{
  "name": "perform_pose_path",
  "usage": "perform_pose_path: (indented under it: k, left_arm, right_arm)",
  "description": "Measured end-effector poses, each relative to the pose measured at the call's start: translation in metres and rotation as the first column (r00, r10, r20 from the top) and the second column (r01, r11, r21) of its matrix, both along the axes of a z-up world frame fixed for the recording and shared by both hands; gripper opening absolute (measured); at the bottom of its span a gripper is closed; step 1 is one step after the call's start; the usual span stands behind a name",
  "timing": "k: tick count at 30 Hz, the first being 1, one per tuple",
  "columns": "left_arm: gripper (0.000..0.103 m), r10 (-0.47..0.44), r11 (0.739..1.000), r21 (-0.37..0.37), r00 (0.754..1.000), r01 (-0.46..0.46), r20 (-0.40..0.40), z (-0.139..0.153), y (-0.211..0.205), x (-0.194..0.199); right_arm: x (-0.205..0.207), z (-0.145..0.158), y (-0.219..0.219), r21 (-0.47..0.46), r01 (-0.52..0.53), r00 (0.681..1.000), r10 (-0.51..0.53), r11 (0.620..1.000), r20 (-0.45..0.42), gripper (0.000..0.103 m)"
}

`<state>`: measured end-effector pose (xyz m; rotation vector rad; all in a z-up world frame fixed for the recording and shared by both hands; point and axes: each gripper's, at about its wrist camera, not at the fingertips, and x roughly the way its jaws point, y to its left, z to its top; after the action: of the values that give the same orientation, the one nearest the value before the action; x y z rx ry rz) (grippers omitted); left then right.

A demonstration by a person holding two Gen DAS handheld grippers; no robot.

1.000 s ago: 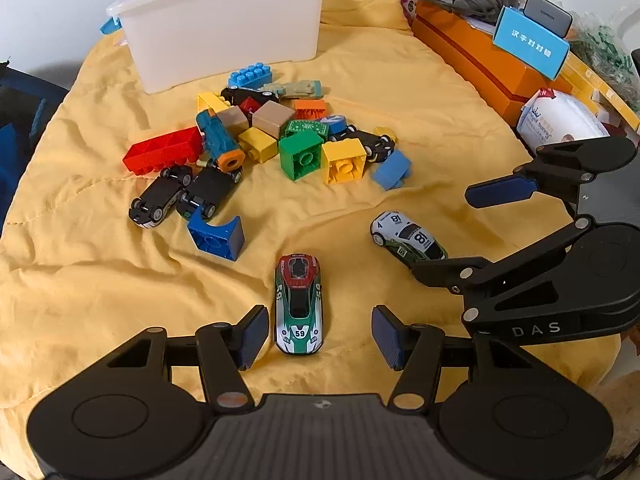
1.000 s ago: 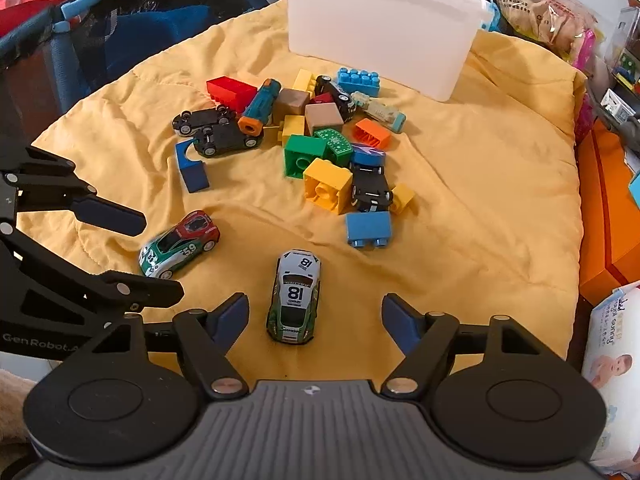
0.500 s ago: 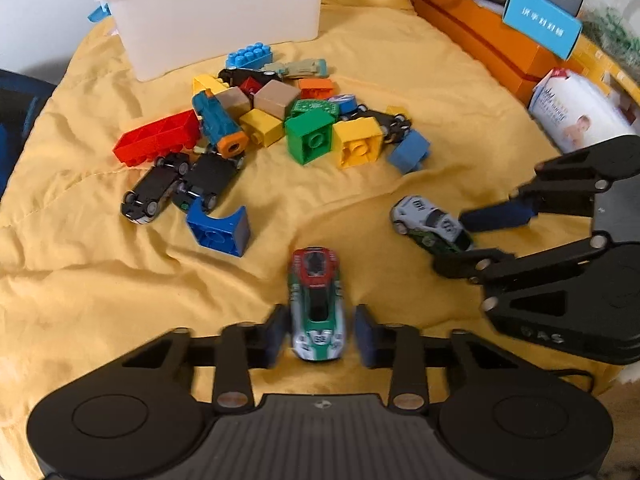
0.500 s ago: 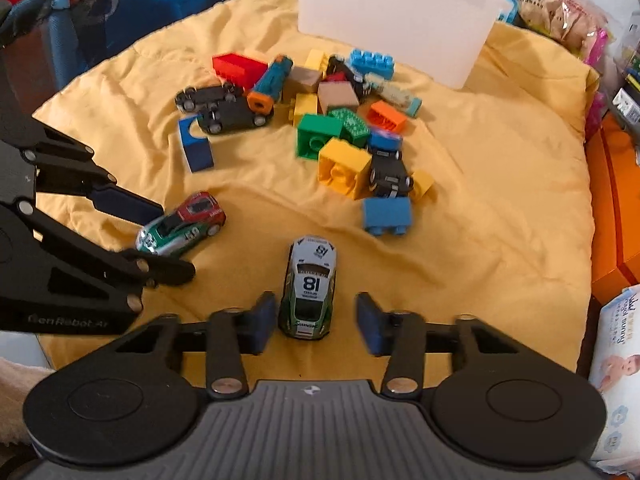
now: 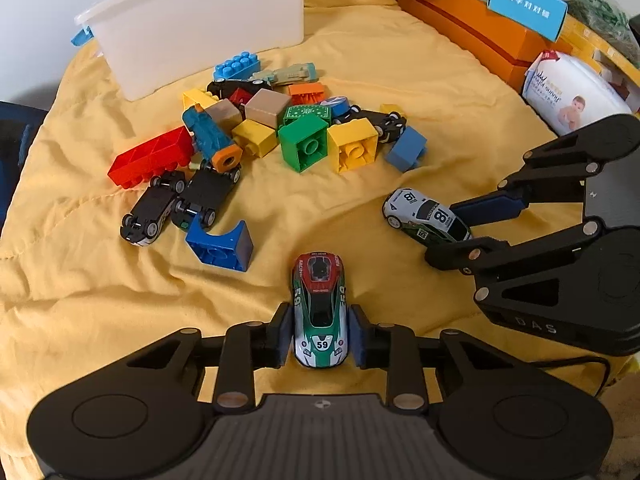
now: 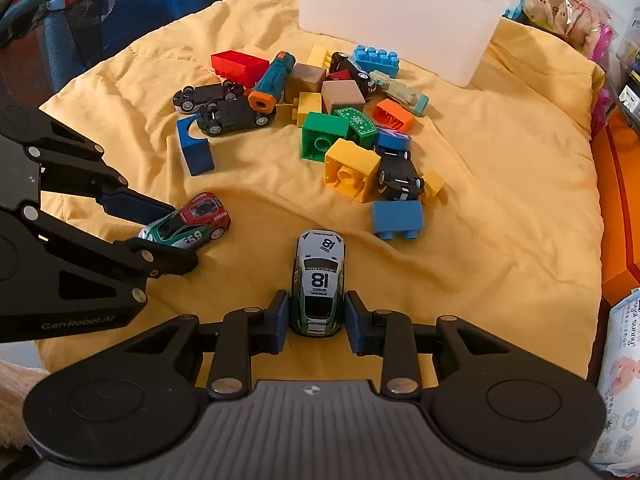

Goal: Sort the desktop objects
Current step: 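Lift both held cars off the blanket, then carry both cars over the white bin and open both tools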

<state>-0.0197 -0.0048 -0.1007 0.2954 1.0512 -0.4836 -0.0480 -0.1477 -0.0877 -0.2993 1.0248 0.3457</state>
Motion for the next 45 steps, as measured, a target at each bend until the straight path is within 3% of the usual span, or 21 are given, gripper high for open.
perform_pose_path:
  k: [10,17,27,34,40,45]
  left_arm:
    - [0.033,0.005,0.999,-0.042,0.994,0.000,0.106,0.043,0.010,0.009]
    - [0.033,0.043,0.995,-0.097,0.980,-0.025,0.193,0.089,0.020,0.052]
    - [0.033,0.046,0.997,-0.079,0.914,-0.015,0.403,0.168,0.019,0.133]
    - [0.033,0.027,1.000,-0.019,0.869,-0.020,0.494,0.200,0.018,0.195]
    - [0.033,0.050,0.999,-0.032,0.887,-0.039,0.460,0.196,0.019,0.253]
    - [0.033,0.058,0.998,0.004,0.916,-0.065,0.397,0.166,0.016,0.302]
  right_arm:
    - [0.007,0.034,-0.002,0.006,0.005,0.996,-0.006,1.000,0.085,0.032]
    - [0.036,0.072,-0.002,0.018,0.015,0.982,-0.018,1.000,0.186,0.032]
    - [0.105,0.117,0.002,0.029,0.053,0.940,-0.059,0.998,0.336,0.033]
    - [0.171,0.152,0.012,0.036,0.073,0.908,-0.081,0.997,0.411,0.033]
    - [0.229,0.169,0.011,0.047,0.108,0.897,-0.118,0.993,0.425,0.033]
    - [0.267,0.150,0.019,0.009,0.142,0.906,-0.134,0.990,0.402,0.033]
